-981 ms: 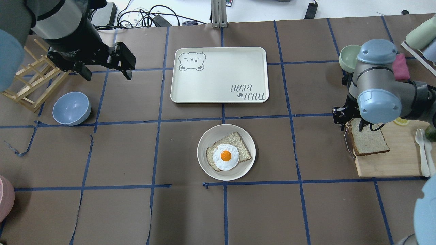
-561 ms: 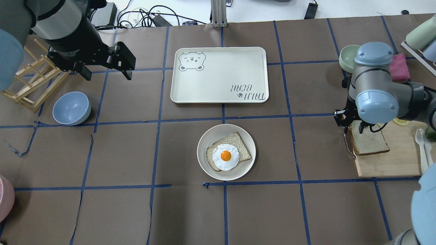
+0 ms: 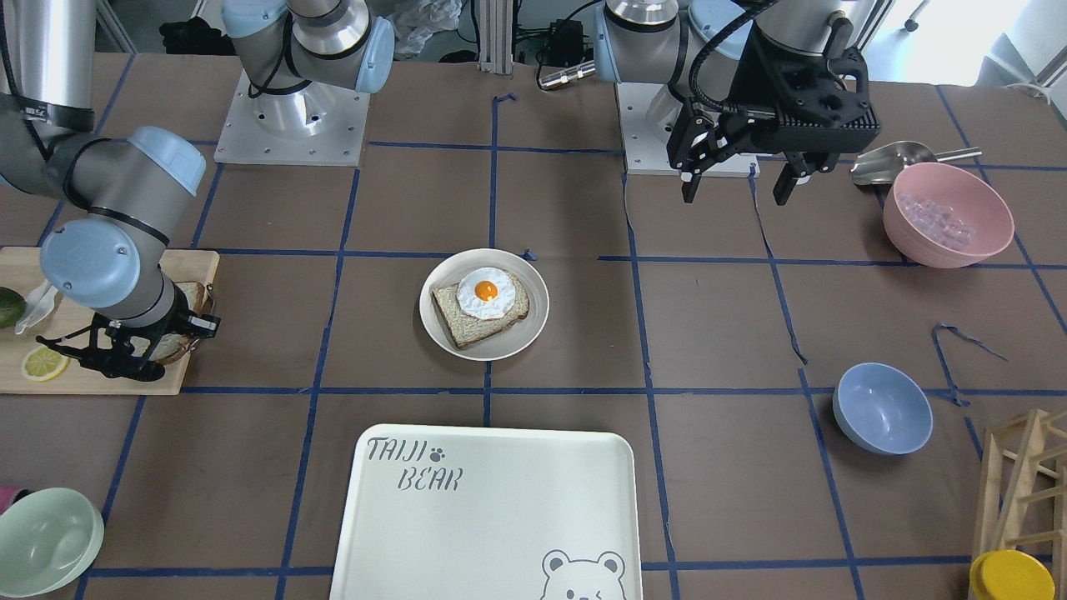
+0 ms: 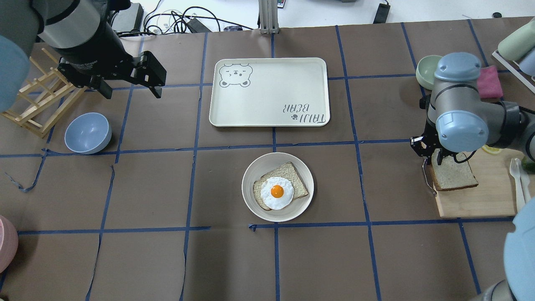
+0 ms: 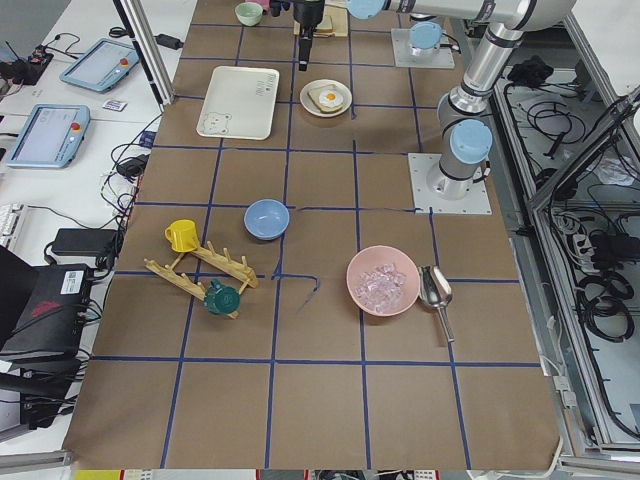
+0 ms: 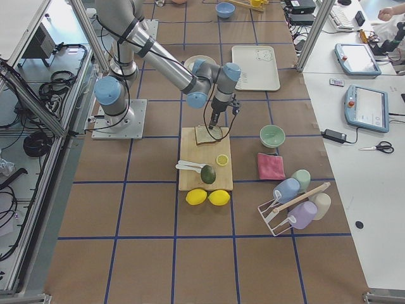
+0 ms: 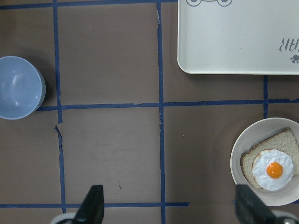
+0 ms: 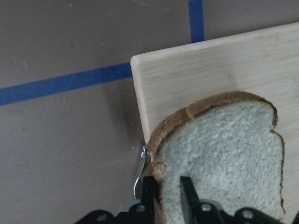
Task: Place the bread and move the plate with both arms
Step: 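Lower the right gripper and grasp the bread slice's crust edge, then lift the bread slice and carry it toward the white plate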
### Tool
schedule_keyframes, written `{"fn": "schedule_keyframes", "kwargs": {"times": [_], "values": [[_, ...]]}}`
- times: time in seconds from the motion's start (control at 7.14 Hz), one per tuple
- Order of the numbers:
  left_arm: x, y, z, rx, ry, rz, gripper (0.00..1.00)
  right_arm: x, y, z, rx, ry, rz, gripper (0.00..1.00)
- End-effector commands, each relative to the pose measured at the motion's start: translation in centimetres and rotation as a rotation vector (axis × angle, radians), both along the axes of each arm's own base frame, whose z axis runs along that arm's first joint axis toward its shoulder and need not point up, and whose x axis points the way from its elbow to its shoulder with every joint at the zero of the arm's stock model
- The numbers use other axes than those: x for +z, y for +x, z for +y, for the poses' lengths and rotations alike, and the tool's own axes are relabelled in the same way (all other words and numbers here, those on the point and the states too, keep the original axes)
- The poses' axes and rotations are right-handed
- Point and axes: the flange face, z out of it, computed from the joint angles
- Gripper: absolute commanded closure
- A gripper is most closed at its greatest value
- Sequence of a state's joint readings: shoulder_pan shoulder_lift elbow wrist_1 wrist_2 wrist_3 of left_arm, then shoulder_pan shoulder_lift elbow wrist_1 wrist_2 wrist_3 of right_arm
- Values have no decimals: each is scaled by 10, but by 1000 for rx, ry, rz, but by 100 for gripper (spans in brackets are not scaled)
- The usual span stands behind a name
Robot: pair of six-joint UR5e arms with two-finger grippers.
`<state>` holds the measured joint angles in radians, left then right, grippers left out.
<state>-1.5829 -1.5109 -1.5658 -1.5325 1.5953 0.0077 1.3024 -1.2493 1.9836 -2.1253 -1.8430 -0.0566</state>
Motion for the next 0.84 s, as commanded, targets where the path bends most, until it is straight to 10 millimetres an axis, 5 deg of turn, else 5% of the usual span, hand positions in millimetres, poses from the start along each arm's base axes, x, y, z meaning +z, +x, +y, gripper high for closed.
{"fn": "schedule_keyframes", "kwargs": {"times": [0.0, 0.42, 0.7], "values": [[0, 1, 0, 1, -1, 0, 0, 2, -1, -2, 43, 8, -20, 100], [0, 0, 1, 0, -1, -1, 0, 17, -16, -4, 60, 18, -31, 100], [0, 0, 1, 0, -1, 0, 0, 69, -10, -15, 70, 66, -54, 100]]}}
